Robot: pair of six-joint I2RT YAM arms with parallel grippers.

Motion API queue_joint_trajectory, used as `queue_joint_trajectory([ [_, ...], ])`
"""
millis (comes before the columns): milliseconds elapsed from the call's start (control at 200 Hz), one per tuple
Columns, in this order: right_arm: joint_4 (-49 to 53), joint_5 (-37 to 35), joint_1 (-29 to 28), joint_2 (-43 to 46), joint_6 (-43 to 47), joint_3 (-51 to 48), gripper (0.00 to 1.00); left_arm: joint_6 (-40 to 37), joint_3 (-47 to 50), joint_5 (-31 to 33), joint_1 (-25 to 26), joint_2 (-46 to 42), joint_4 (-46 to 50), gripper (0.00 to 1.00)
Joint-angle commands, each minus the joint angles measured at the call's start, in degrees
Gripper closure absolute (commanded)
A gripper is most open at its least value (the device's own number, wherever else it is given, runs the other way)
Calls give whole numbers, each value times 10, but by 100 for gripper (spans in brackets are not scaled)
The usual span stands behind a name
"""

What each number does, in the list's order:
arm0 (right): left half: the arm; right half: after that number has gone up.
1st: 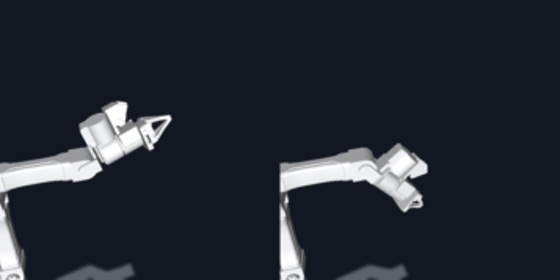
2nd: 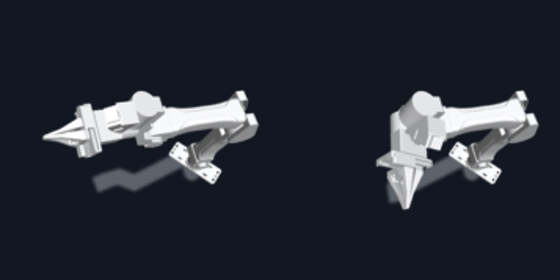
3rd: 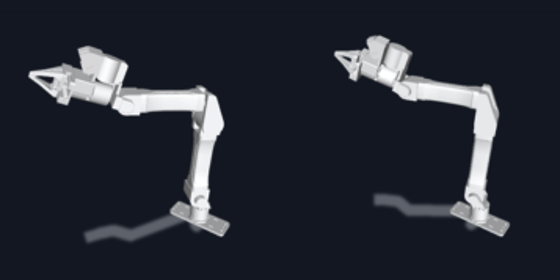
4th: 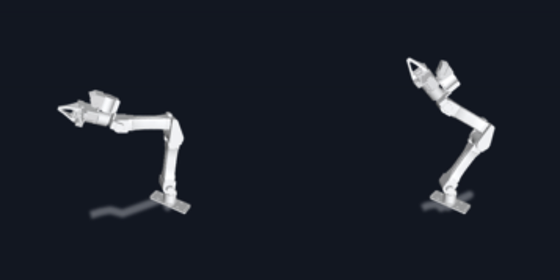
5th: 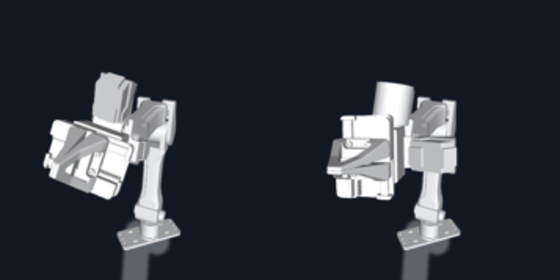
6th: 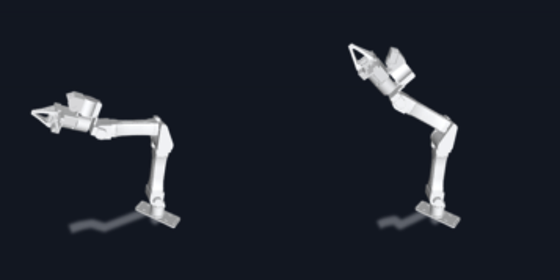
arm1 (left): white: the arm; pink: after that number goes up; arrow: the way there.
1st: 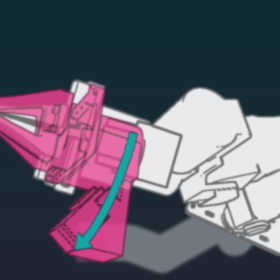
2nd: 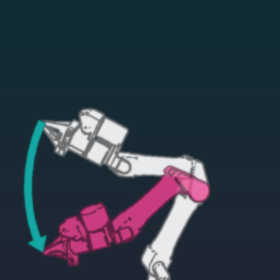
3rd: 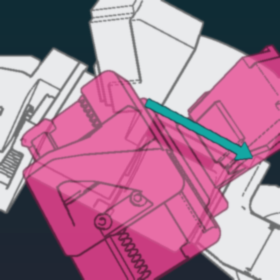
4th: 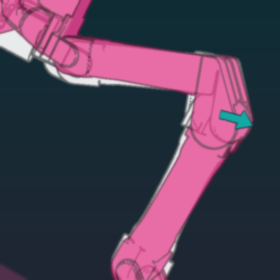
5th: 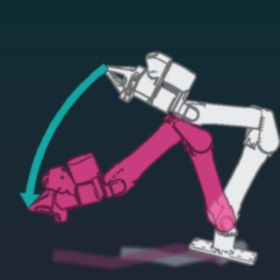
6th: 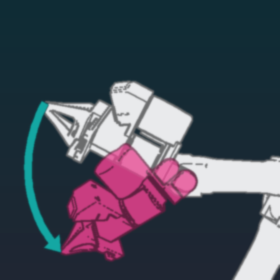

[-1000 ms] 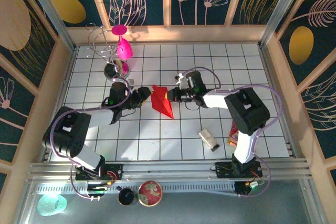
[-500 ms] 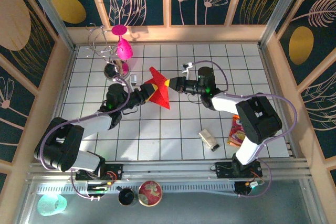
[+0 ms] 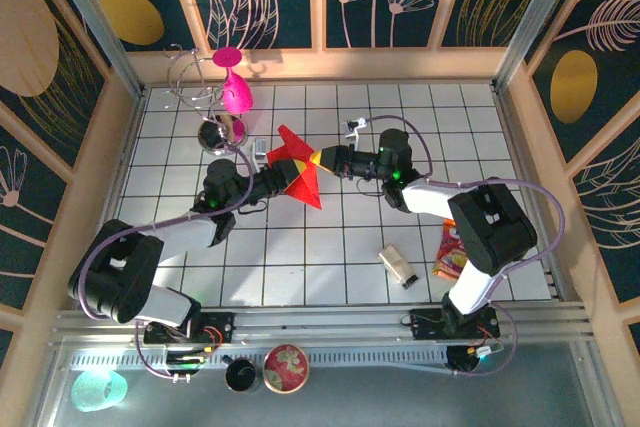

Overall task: Fold a paper plane with a square sheet of paper (pick it up from the middle)
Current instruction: Turn over a paper plane at the center of the table.

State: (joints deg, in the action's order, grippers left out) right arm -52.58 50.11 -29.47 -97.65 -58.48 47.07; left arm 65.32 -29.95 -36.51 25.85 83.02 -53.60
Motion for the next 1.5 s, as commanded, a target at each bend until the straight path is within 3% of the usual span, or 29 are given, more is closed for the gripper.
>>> queue_joint_trajectory([
  [0, -26, 18, -7, 24, -9, 4, 99, 4, -9, -30, 4, 6, -65, 56],
  [285, 6, 19, -6, 26, 4, 9, 96, 8, 15, -18, 5, -11, -86, 73],
  [551, 13, 24, -5, 29, 10, 14, 89, 4, 27, -5, 4, -20, -77, 81],
  [656, 14, 23, -5, 35, 12, 12, 83, -2, 27, 2, 4, -23, -64, 85],
  [771, 34, 6, 2, 55, 30, 0, 70, -14, 25, 11, 5, -31, -47, 87],
  [916, 134, -47, 13, 99, 99, -2, 63, -47, 4, 21, 4, -40, 6, 90],
  [1016, 224, -116, 17, 137, 160, -2, 58, -89, -23, 40, 5, -49, 85, 90],
  [1161, 320, -227, 26, 190, 228, -8, 47, -183, -84, 106, 4, -64, 269, 91],
  [1306, 369, -290, 50, 227, 274, -9, 41, -296, -186, 229, 5, -52, 499, 91],
  [1497, 389, -374, 70, 260, 316, -17, 33, -354, -276, 396, 29, -21, 658, 91],
])
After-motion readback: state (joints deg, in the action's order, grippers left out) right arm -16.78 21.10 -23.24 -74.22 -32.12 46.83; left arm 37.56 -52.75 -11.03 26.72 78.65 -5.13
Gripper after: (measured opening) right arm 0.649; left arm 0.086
